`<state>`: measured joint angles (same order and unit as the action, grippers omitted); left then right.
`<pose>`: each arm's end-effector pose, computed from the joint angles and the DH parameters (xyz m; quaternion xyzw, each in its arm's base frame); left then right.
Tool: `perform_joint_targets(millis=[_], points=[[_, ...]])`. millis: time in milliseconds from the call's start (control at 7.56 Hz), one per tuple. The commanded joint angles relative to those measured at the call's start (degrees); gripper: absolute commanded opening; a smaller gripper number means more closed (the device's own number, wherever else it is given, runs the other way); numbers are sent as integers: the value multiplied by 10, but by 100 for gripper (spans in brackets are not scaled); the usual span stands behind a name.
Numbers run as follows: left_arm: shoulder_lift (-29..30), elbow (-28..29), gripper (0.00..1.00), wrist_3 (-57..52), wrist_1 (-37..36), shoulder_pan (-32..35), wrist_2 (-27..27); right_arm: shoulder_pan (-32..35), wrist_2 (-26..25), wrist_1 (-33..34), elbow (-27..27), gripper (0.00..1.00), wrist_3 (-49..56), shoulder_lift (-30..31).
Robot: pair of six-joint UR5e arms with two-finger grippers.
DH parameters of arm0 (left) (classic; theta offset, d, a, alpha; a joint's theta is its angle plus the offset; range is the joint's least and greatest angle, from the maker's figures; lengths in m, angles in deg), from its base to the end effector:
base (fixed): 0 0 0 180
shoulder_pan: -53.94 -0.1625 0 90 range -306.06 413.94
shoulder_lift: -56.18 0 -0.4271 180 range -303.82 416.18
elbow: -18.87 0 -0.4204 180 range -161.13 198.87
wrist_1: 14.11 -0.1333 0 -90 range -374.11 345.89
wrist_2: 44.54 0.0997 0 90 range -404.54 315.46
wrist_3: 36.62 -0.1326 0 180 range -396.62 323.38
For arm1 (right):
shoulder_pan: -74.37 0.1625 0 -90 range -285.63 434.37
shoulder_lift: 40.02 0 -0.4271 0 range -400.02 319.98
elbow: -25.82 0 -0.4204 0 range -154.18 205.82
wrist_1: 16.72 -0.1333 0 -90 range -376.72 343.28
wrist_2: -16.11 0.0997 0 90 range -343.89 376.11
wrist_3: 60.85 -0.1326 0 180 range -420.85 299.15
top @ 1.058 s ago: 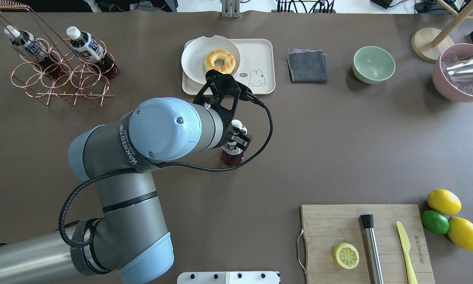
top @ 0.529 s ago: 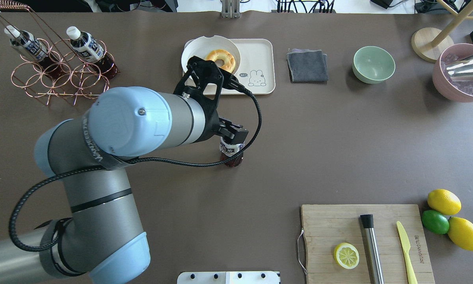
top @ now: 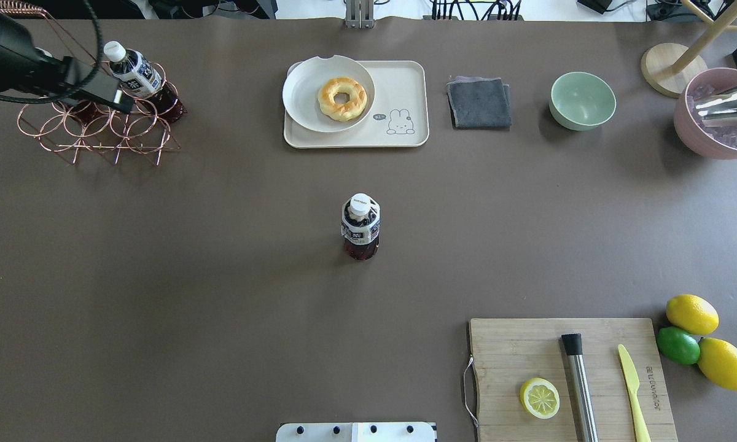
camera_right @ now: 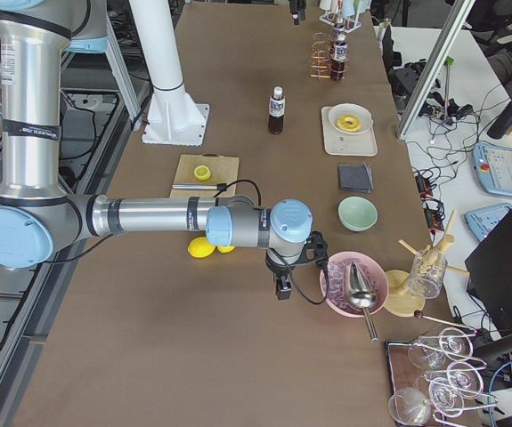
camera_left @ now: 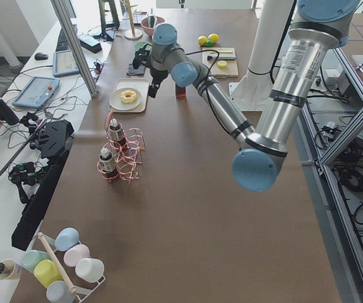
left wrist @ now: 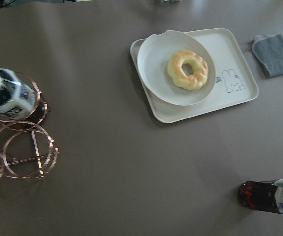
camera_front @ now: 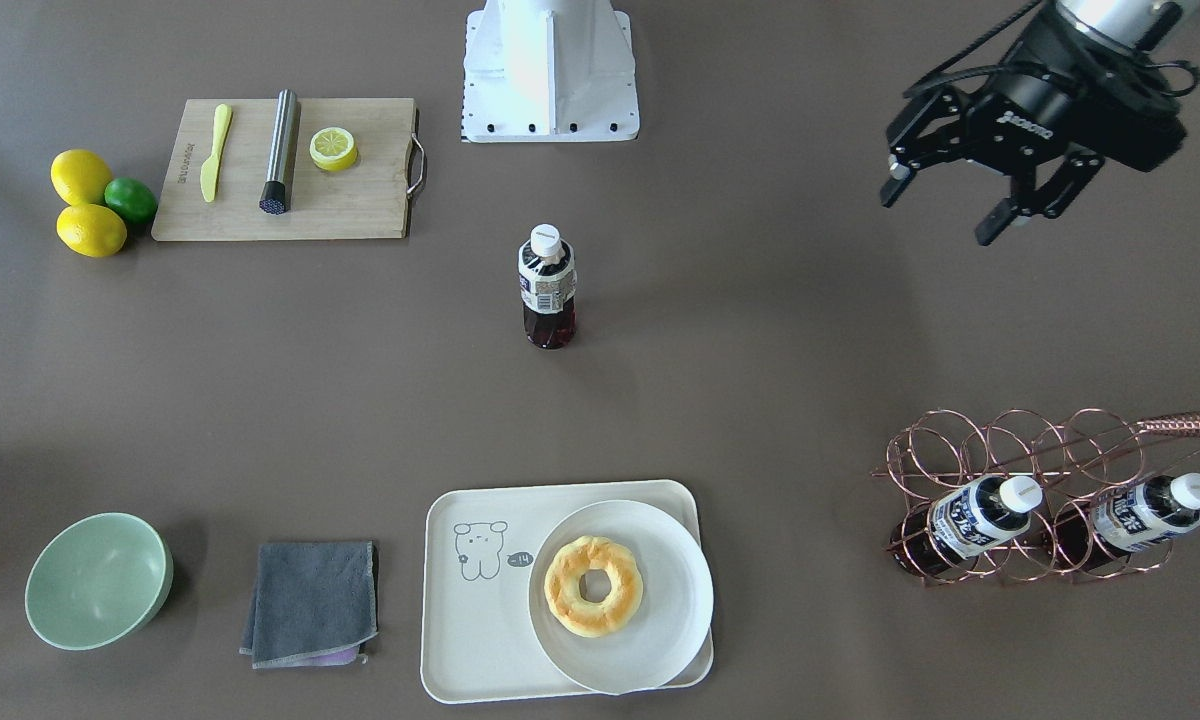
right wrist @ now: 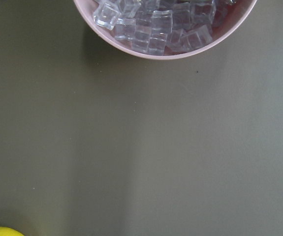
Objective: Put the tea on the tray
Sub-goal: 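Open the left gripper and draw the left arm back toward the rack, then reach the right gripper over to the standing tea bottle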
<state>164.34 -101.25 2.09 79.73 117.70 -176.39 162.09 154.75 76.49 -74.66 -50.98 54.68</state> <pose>0.2039 -0.5150 0.2365 0.1739 0.4910 0.0648 0.8512 0.0144 -0.4878 0.6289 0.0476 -0.4095 -0.1056 0.9049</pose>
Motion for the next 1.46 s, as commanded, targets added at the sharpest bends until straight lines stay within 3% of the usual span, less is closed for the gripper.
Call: perform_joint_targets(millis=[0, 265, 661, 1058, 1323], points=[[-174, 33, 98, -258, 0, 127, -16, 0, 8, 0, -99, 100, -29, -6], [-208, 121, 99, -469, -1, 235, -14, -43, 16, 1, -158, 100, -120, -32], [-220, 134, 99, -487, 3, 260, -17, -176, -10, 1, -169, 100, -368, -193], [-220, 139, 99, -485, 4, 260, -17, -389, -176, 10, -166, 100, -664, -358], [-221, 139, 99, -485, 4, 261, -18, -488, -289, 104, -126, 100, -753, -476]])
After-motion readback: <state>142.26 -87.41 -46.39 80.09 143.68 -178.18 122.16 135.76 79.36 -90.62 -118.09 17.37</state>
